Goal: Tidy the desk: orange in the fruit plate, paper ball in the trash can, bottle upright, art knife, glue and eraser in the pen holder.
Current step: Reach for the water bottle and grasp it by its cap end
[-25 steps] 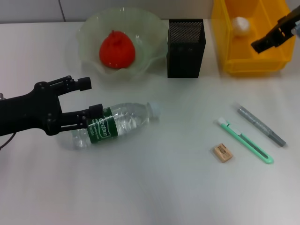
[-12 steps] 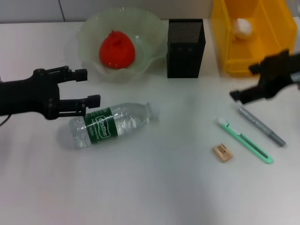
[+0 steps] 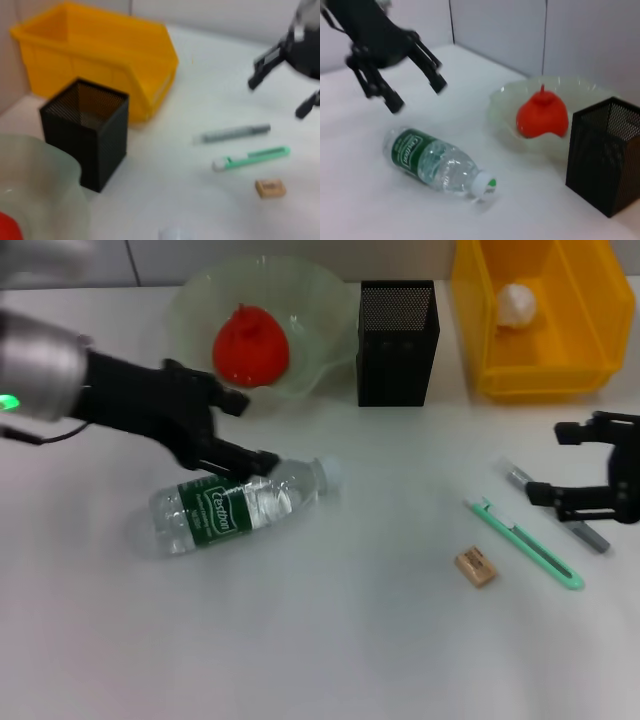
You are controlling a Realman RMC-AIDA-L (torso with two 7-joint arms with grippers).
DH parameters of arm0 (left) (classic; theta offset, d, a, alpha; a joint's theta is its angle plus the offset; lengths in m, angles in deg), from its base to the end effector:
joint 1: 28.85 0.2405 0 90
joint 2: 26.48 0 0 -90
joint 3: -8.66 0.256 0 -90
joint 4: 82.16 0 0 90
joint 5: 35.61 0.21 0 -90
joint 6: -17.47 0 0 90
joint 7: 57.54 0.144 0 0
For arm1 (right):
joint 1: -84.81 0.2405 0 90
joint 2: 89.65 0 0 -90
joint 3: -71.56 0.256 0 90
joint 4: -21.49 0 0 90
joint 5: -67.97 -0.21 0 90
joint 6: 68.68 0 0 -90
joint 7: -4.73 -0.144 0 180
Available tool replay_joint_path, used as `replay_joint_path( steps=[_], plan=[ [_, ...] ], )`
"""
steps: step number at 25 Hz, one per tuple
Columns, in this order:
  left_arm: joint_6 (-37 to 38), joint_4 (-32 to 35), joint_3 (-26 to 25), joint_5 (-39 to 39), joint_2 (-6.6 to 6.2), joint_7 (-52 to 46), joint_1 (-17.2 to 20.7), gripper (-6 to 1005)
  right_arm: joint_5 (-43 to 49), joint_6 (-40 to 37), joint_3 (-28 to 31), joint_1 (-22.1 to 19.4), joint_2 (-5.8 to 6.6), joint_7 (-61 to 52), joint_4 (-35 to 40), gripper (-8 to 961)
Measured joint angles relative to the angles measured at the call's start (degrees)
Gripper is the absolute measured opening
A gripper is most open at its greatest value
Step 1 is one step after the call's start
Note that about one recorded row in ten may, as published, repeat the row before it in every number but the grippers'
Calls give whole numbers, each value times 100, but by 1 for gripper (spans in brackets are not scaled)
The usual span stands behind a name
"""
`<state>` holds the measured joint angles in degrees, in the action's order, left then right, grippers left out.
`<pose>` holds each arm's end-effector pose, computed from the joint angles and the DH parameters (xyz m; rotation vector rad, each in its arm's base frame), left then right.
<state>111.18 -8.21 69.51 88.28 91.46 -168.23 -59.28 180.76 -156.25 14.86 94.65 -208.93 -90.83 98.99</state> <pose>-0.1825 0.3475 0.0399 -2.8893 -0.4764 -0.1261 0.2653 0.2887 0.0644 -2.6366 0.5126 0.3061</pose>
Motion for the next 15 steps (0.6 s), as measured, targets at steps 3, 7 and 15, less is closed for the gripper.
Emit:
replay_joint_path(
  steps=[3, 7, 15],
  plan=[
    [-15, 255, 430, 371, 38, -487, -219, 825, -265, -276, 476, -39, 2, 682, -446, 842],
    [-255, 299, 1385, 989, 68, -1436, -847, 821, -251, -507, 735, -19, 12, 1074, -826, 843],
    [-958, -88, 2455, 1687, 116, -2079, -1483, 813, -149, -519, 738, -22, 11, 1282, -1091, 842]
  ],
)
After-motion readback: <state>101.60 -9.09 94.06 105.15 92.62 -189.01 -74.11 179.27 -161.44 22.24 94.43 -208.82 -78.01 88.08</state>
